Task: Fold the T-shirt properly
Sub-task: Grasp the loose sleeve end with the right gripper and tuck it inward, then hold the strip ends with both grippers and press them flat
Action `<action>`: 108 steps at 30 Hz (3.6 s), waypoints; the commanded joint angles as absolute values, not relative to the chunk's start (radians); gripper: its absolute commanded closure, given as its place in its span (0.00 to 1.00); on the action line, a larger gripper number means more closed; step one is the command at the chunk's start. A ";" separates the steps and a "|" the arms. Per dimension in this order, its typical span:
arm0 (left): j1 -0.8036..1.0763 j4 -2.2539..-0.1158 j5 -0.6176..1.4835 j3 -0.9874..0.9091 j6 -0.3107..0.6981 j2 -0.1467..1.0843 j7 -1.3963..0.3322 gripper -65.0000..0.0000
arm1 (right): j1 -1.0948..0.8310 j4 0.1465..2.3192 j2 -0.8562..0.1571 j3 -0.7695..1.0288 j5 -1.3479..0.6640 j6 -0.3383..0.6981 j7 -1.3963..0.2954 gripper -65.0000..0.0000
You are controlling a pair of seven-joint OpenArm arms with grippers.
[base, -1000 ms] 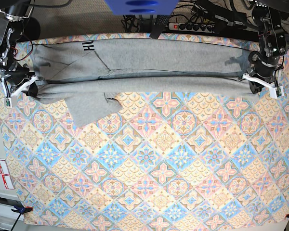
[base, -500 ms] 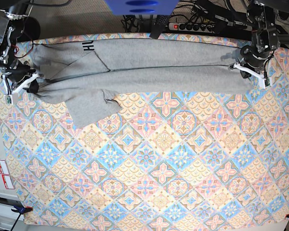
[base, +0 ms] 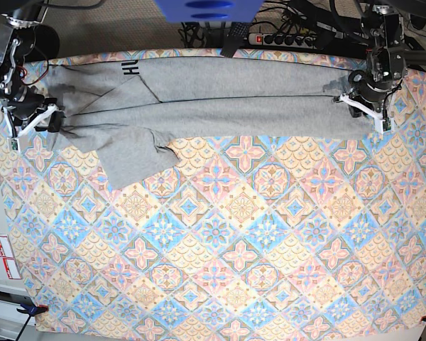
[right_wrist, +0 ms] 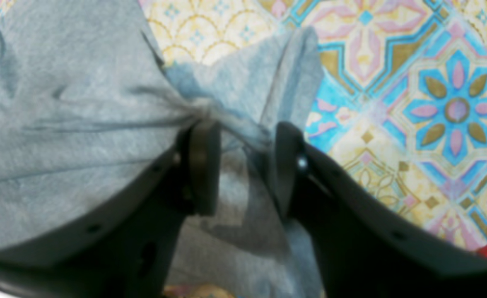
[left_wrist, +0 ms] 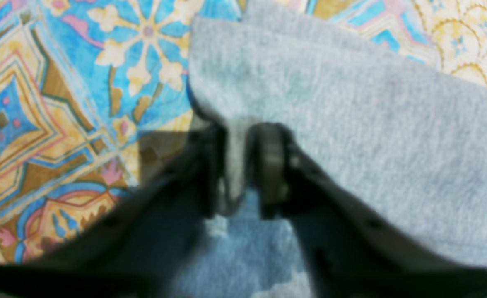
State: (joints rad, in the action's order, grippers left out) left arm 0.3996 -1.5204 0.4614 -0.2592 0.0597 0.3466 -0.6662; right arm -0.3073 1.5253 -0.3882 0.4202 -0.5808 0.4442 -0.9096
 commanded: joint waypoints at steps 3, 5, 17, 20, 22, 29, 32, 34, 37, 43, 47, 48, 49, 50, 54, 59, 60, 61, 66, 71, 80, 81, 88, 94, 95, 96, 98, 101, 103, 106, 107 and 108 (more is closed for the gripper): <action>0.400 -1.540 0.466 -0.266 0.061 0.360 -0.656 0.58 | -0.300 1.546 -0.410 0.470 -0.593 0.446 -0.892 0.65; 0.400 -1.540 0.466 -0.268 0.061 0.360 -0.656 0.55 | -0.300 1.546 -0.410 0.501 -0.593 0.446 -0.892 0.65; 0.398 -1.541 0.558 -0.272 0.054 0.358 -0.656 0.55 | -0.090 1.549 -0.415 0.232 -0.538 0.446 -0.905 0.65; 0.398 -1.541 0.590 -0.272 0.054 0.358 -0.656 0.55 | -0.001 1.523 -0.412 0.087 -0.414 0.446 -0.920 0.65; 0.400 -1.541 0.599 -0.272 0.054 0.358 -0.656 0.55 | 0.065 1.472 -0.410 0.015 -0.326 0.446 -0.929 0.65; 0.401 -1.560 0.599 -0.272 0.054 0.358 -0.664 0.55 | 0.196 1.231 -0.358 -0.064 -0.219 0.446 -0.918 0.63; 0.398 -1.561 0.601 -0.272 0.054 0.358 -0.696 0.55 | 0.225 1.175 -0.340 -0.064 -0.217 0.446 -0.918 0.59; 0.397 -1.561 0.601 -0.272 0.054 0.358 -0.702 0.55 | 0.237 1.147 -0.340 -0.064 -0.217 0.446 -0.911 0.58; 0.397 -1.561 0.601 -0.272 0.054 0.358 -0.702 0.55 | 0.245 1.113 -0.340 -0.064 -0.217 0.446 -0.889 0.57; 0.394 -1.561 0.601 -0.272 0.054 0.358 -0.702 0.55 | 0.255 1.020 -0.321 -0.064 -0.219 0.446 -0.855 0.57; 0.394 -1.561 0.601 -0.272 0.054 0.358 -0.702 0.55 | 0.251 1.001 -0.309 -0.067 -0.220 0.446 -0.855 0.57; 0.394 -1.561 0.601 -0.272 0.054 0.358 -0.702 0.55 | 0.251 1.001 -0.297 -0.076 -0.222 0.446 -0.857 0.57; 0.394 -1.561 0.601 -0.272 0.054 0.358 -0.702 0.55 | 0.249 1.004 -0.291 -0.094 -0.222 0.446 -0.857 0.57; 0.394 -1.561 0.601 -0.272 0.054 0.358 -0.702 0.55 | 0.249 1.004 -0.286 -0.122 -0.222 0.446 -0.858 0.57; 0.394 -1.561 0.601 -0.272 0.054 0.358 -0.702 0.55 | 0.242 1.006 -0.282 -0.202 -0.222 0.446 -0.857 0.58; 0.394 -1.561 0.601 -0.272 0.054 0.358 -0.702 0.55 | 0.229 1.006 -0.255 -0.217 -0.220 0.446 -0.857 0.58; 0.394 -1.561 0.601 -0.272 0.054 0.358 -0.702 0.55 | 0.229 1.006 -0.255 -0.219 -0.222 0.446 -0.857 0.58; 0.394 -1.561 0.601 -0.272 0.054 0.358 -0.702 0.55 | 0.229 1.006 -0.255 -0.225 -0.222 0.446 -0.857 0.58; 0.394 -1.561 0.601 -0.272 0.054 0.358 -0.702 0.55 | 0.228 1.004 -0.254 -0.219 -0.223 0.449 -0.857 0.80; 0.392 -1.561 0.601 -0.272 0.054 0.358 -0.702 0.55 | 0.228 1.040 -0.254 -0.202 -0.255 0.450 -0.857 0.97; 0.392 -1.561 0.601 -0.272 0.054 0.358 -0.699 0.55 | 0.008 1.409 -0.260 0.047 -0.518 0.450 -0.957 0.97; 0.392 -1.561 0.601 -0.272 0.054 0.358 -0.697 0.55 | -0.021 1.454 -0.260 0.067 -0.539 0.450 -0.974 0.97; 0.390 -1.561 0.601 -0.272 0.056 0.358 -0.697 0.55 | -0.237 1.724 -0.260 0.194 -0.621 0.450 -0.992 0.97; 0.390 -1.561 0.601 -0.272 0.056 0.358 -0.697 0.55 | -0.392 1.865 -0.260 0.246 -0.621 0.450 -0.992 0.97; 0.390 -1.561 0.601 -0.272 0.056 0.358 -0.697 0.55 | -0.412 1.879 -0.260 0.252 -0.621 0.450 -0.992 0.97; 0.390 -1.561 0.601 -0.272 0.056 0.358 -0.696 0.55 | -0.427 1.886 -0.260 0.254 -0.621 0.450 -0.992 0.97; 0.390 -1.561 0.601 -0.272 0.056 0.358 -0.696 0.55 | -0.458 1.899 -0.260 0.255 -0.621 0.450 -0.992 0.98; 0.375 -1.558 0.601 -0.272 0.056 0.358 -0.696 0.55 | -0.501 1.900 -0.260 0.260 -0.621 0.450 -0.992 0.98; 0.374 -1.557 0.601 -0.272 0.056 0.358 -0.696 0.55 | -0.524 1.900 -0.260 0.260 -0.621 0.450 -0.992 0.98; 0.374 -1.557 0.601 -0.272 0.056 0.358 -0.696 0.55 | -0.564 1.905 -0.260 0.260 -0.621 0.450 -0.992 0.98; 0.374 -1.557 0.601 -0.272 0.056 0.358 -0.696 0.55 | -0.576 1.905 -0.260 0.260 -0.621 0.450 -0.992 0.98; 0.372 -1.557 0.601 -0.272 0.056 0.358 -0.696 0.55 | -0.590 1.906 -0.260 0.260 -0.621 0.450 -0.992 0.98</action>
